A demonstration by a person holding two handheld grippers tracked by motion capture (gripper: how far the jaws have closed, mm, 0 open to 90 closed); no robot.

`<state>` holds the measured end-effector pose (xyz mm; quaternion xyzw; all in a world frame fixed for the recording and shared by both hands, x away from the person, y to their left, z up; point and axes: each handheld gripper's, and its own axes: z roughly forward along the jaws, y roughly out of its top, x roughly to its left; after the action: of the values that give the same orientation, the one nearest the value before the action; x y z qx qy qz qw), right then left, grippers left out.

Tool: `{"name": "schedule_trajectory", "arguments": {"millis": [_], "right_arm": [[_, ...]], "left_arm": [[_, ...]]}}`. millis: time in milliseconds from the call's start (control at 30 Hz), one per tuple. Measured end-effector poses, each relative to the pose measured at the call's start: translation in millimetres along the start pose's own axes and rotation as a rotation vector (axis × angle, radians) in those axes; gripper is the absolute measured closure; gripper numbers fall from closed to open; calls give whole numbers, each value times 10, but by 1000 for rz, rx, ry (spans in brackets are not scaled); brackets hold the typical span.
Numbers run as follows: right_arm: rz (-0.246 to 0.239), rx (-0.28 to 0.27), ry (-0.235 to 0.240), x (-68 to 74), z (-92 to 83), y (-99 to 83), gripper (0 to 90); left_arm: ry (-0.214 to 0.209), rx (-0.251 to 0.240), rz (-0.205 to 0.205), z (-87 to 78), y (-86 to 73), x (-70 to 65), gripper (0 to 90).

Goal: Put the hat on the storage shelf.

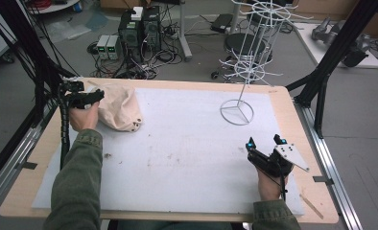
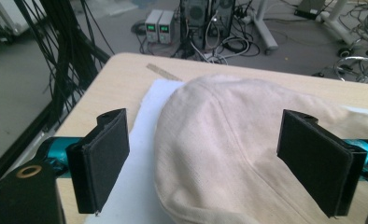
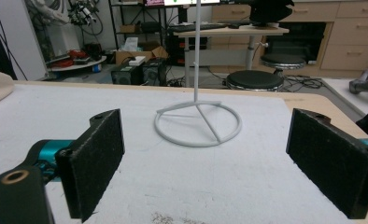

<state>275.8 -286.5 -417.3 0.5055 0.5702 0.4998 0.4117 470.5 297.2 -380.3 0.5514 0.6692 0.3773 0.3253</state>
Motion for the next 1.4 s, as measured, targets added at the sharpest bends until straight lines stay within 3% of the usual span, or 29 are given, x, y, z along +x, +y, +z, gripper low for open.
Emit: {"name": "schedule_trajectory", "arguments": {"millis": [133, 400, 467, 833, 1000, 1033, 1400], "right_arm": [[-2, 1, 4, 1, -2, 0, 105], [-5, 6, 10, 8, 6, -5, 106], [-8, 5, 7, 6, 7, -5, 105], [-13, 5, 1, 7, -3, -4, 106], [-13, 4, -1, 0, -5, -3, 106], [-10, 4, -1, 2, -5, -4, 106], [-13, 6, 1, -3, 3, -7, 106]], "left_arm": [[6, 27, -4, 100, -38, 30, 173], [-20, 55, -24, 251, -82, 127, 176], [-9, 81, -16, 314, -123, 149, 176], [-40, 180, -18, 536, -283, 191, 179], [-119, 244, -24, 627, -363, 207, 208], [-114, 242, -8, 626, -361, 198, 199], [-115, 234, 2, 636, -363, 193, 199]]}}
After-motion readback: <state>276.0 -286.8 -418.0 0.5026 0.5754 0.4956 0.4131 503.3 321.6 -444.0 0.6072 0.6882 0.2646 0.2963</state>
